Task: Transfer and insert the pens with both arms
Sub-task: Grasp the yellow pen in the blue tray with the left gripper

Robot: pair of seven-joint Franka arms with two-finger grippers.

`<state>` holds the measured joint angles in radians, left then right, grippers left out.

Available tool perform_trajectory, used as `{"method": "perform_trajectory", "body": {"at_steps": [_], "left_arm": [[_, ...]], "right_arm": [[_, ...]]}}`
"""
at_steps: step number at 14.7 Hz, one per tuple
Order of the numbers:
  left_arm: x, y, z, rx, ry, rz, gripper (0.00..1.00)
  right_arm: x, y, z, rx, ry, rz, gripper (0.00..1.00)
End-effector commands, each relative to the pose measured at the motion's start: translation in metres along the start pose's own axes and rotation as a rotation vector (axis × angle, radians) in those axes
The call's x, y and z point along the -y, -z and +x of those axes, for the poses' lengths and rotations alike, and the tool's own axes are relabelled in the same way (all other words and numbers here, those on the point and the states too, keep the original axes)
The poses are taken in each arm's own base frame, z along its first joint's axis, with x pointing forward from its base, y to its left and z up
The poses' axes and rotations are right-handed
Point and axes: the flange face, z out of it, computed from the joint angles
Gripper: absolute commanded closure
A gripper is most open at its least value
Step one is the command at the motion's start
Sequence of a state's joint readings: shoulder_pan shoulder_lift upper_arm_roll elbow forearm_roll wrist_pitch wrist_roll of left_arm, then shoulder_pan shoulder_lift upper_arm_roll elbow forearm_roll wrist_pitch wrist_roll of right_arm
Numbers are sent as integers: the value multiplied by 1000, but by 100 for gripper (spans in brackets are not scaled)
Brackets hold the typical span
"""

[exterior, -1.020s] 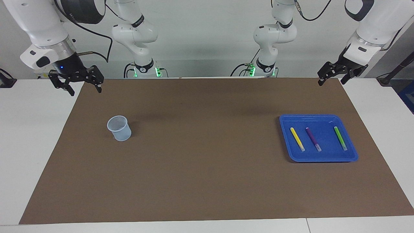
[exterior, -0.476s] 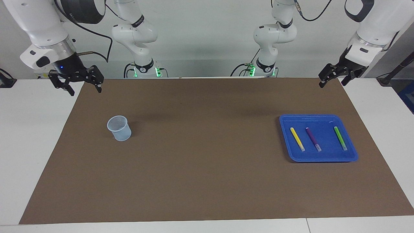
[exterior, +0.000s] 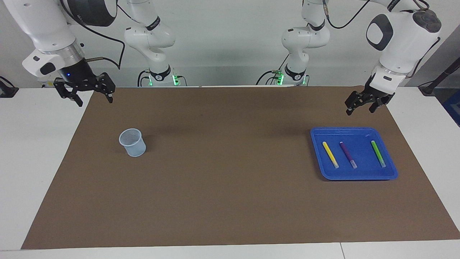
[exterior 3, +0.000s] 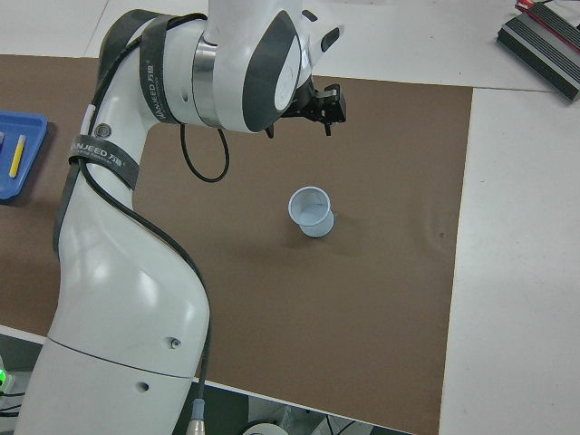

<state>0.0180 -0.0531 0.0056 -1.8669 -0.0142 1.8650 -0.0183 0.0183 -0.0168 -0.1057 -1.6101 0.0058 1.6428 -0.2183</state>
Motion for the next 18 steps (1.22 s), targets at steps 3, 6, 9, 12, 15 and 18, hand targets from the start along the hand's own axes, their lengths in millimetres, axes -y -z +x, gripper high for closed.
{"method": "perform_trajectory", "body": {"at_steps": [3, 6, 9, 12, 15, 18], "left_arm": [[2, -78, 23, -25, 15, 0, 0], [6, -121, 23, -64, 21, 1, 0], [6, -159, 27, -58, 52, 1, 0], [-1, -208, 27, -47, 79, 1, 0], [-22, -231, 24, -37, 166, -3, 0], [-18, -232, 24, -34, 166, -2, 0]], "right_arm": [[-4, 2, 2, 1, -18, -33, 0], [-5, 3, 2, 1, -18, -38, 0], [-5, 3, 2, 1, -18, -40, 0], [-5, 3, 2, -1, -18, -40, 0], [-4, 3, 2, -1, -16, -40, 0], [-3, 3, 2, -2, -13, -40, 0]]}}
